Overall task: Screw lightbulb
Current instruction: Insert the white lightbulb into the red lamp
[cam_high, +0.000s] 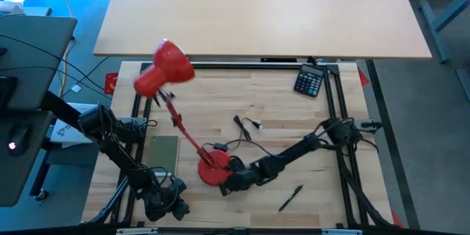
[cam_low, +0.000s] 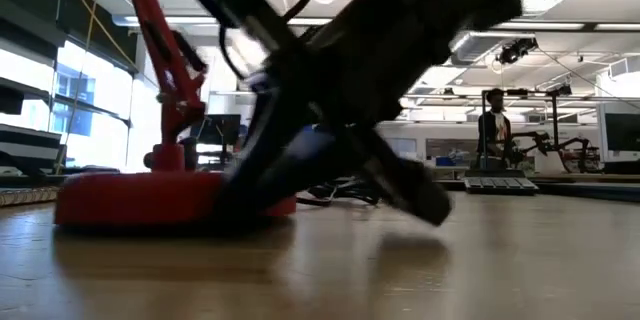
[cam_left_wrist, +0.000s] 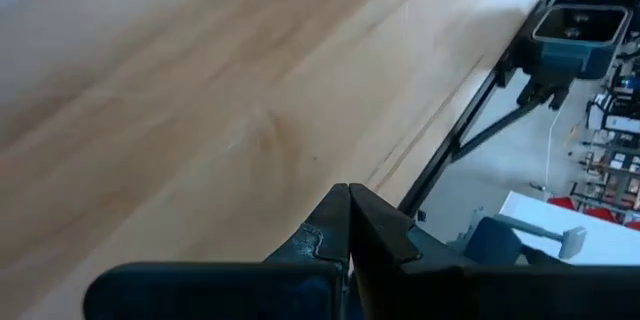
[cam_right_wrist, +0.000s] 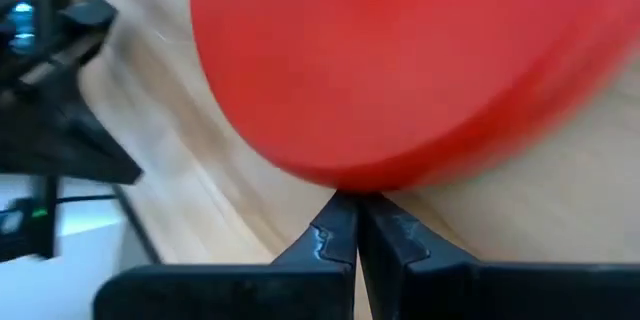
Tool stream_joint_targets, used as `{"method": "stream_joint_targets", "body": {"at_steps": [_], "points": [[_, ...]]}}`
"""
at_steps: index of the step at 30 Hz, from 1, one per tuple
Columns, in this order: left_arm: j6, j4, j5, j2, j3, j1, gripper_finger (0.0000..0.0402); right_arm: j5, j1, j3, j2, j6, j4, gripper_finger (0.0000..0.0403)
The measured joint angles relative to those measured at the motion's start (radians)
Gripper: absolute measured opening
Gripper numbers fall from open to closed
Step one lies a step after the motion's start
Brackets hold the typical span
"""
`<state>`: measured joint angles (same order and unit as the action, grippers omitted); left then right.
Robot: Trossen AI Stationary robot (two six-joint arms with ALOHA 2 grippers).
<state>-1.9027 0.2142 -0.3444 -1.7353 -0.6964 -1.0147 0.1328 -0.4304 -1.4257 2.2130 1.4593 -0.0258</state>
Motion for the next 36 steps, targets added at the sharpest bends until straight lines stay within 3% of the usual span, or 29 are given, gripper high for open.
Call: {"method": "stream_joint_targets", "body": {"at_steps": [3,6,10,15,20,23,28,32,36], "points": [[-0.009,0.0,-0.016,0.002,0.0,-0.02,0.0,-0.073,0.002,0.0,-0.001,-0.057,0.05,0.0],[-0.064,-0.041,-0.101,0.015,0.0,-0.046,0.0,-0.119,-0.014,0.0,-0.049,-0.099,-0.041,0.0],[-0.177,-0.196,-0.274,0.069,0.0,-0.077,0.0,-0.1,-0.01,0.0,-0.133,-0.145,-0.144,0.0],[-0.189,-0.419,-0.282,0.131,0.0,-0.057,0.0,-0.071,0.035,0.001,-0.154,-0.174,-0.223,0.0],[-0.138,-0.554,-0.607,0.25,-0.044,-0.036,0.0,0.053,0.116,-0.062,-0.223,-0.265,-0.123,0.0],[-0.071,-0.628,-0.613,0.263,-0.049,0.01,0.0,0.068,0.159,-0.13,-0.191,-0.346,-0.153,0.0],[0.131,-0.352,-0.586,0.068,-0.053,0.108,0.0,-0.037,0.173,-0.19,0.008,-0.335,-0.108,0.0],[0.181,-0.066,-0.516,-0.135,-0.054,0.134,0.0,-0.087,0.14,-0.218,0.11,-0.249,-0.06,0.0],[0.217,-0.026,-0.506,-0.189,-0.072,0.119,0.0,-0.122,0.122,-0.223,0.131,-0.285,-0.033,0.0]]}}
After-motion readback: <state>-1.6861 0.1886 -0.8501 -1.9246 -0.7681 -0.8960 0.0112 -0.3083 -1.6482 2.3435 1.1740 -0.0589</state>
